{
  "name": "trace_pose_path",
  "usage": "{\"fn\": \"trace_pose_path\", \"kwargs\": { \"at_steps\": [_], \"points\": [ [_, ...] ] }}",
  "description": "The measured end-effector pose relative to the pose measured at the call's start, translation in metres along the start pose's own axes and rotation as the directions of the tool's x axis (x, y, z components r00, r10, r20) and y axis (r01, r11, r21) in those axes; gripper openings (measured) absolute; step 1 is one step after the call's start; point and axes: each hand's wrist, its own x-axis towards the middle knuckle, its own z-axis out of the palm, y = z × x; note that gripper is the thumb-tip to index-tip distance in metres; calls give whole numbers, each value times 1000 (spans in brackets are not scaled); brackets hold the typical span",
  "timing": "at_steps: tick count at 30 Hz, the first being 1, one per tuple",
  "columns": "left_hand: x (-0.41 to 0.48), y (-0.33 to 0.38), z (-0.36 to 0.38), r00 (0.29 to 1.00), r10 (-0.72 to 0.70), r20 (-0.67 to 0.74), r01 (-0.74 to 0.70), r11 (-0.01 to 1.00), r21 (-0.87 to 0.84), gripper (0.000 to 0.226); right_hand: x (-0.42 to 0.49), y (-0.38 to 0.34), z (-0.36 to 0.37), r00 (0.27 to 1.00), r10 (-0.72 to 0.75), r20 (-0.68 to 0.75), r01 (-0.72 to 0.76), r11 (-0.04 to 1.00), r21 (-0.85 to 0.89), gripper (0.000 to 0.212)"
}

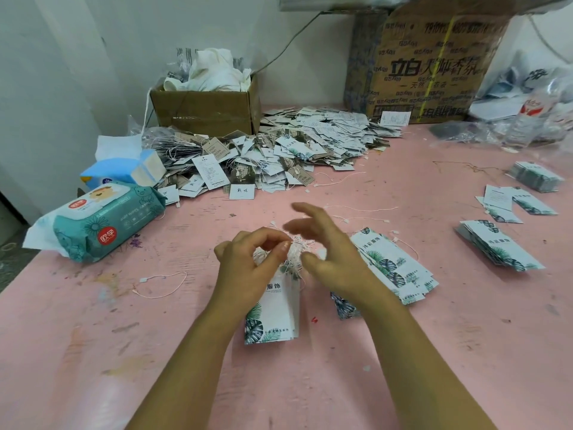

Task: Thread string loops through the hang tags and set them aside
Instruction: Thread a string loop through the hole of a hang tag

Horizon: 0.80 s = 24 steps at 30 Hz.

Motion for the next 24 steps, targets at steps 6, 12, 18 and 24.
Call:
{"fn": "trace_pose_path", "kwargs": {
  "at_steps": [6, 12, 18, 24],
  "points": [
    [1, 0, -2, 998, -5, 57, 9, 998, -60, 10, 3, 7, 8, 1000, -27, -13, 27, 999, 28, 39],
    [1, -7, -16, 964, -64, 259, 20, 985, 169, 46, 1, 5, 0, 992, -29, -126, 36, 998, 55, 29],
    [6, -15, -13, 985, -105, 140, 74, 975, 210, 45, -1, 1, -4, 997, 12, 72, 19, 907, -420, 32],
    [9, -31, -12, 990, -141, -15, 140, 965, 221, 29, 1, -3, 13, 960, 73, 269, 114, 779, -617, 44]
  ]
}}
